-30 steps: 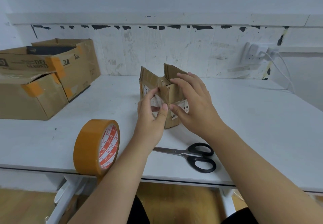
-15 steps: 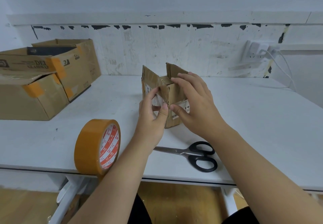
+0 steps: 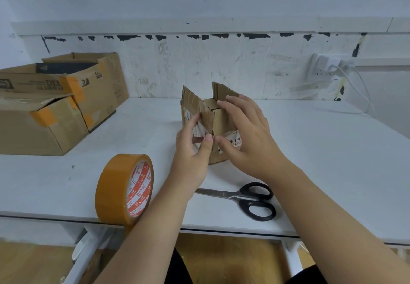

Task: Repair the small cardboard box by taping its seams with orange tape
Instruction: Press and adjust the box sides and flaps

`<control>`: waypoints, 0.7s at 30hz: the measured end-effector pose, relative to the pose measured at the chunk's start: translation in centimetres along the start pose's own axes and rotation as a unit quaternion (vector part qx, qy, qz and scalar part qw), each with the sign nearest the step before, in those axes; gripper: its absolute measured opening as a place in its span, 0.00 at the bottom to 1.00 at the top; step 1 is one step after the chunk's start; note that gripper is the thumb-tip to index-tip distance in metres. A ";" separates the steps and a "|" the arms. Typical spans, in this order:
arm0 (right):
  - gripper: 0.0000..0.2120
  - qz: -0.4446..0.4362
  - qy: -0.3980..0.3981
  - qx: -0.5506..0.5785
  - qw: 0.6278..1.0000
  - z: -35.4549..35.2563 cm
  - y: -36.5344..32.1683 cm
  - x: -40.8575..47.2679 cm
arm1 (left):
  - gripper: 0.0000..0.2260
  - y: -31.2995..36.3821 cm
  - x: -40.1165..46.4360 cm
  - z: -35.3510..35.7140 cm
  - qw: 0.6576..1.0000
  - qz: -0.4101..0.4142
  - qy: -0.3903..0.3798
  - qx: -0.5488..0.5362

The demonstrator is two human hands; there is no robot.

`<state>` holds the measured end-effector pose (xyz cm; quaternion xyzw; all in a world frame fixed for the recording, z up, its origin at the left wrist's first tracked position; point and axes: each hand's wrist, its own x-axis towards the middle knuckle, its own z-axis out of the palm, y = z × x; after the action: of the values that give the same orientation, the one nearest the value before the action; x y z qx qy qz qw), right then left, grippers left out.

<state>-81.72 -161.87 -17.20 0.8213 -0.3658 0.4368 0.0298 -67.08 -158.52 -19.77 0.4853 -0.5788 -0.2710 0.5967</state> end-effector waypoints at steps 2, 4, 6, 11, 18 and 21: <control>0.29 -0.004 -0.001 0.002 1.000 -0.1 0.1 0.1 | 0.22 0.0 0.0 0.0 1.000 0.000 -0.004 0.000; 0.29 -0.008 0.001 -0.004 1.000 0.0 0.3 0.1 | 0.21 0.0 0.0 0.0 1.000 0.000 -0.009 -0.008; 0.29 -0.010 0.006 -0.011 1.000 0.1 0.3 0.2 | 0.21 -0.2 0.1 -0.1 1.000 0.000 -0.014 -0.022; 0.27 -0.005 0.026 -0.019 0.999 0.6 0.3 0.4 | 0.21 -0.1 0.2 -0.1 1.000 -0.002 -0.018 0.000; 0.24 -0.026 0.052 -0.023 0.998 0.8 0.6 0.8 | 0.21 -0.1 0.3 0.0 1.000 0.000 -0.018 -0.003; 0.27 -0.028 0.030 -0.021 0.999 0.5 0.8 0.5 | 0.22 -0.1 0.1 0.0 1.000 -0.001 -0.023 -0.004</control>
<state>-81.64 -162.91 -17.34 0.8167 -0.3509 0.4527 0.0700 -67.02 -158.67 -19.81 0.4776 -0.5907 -0.2847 0.5848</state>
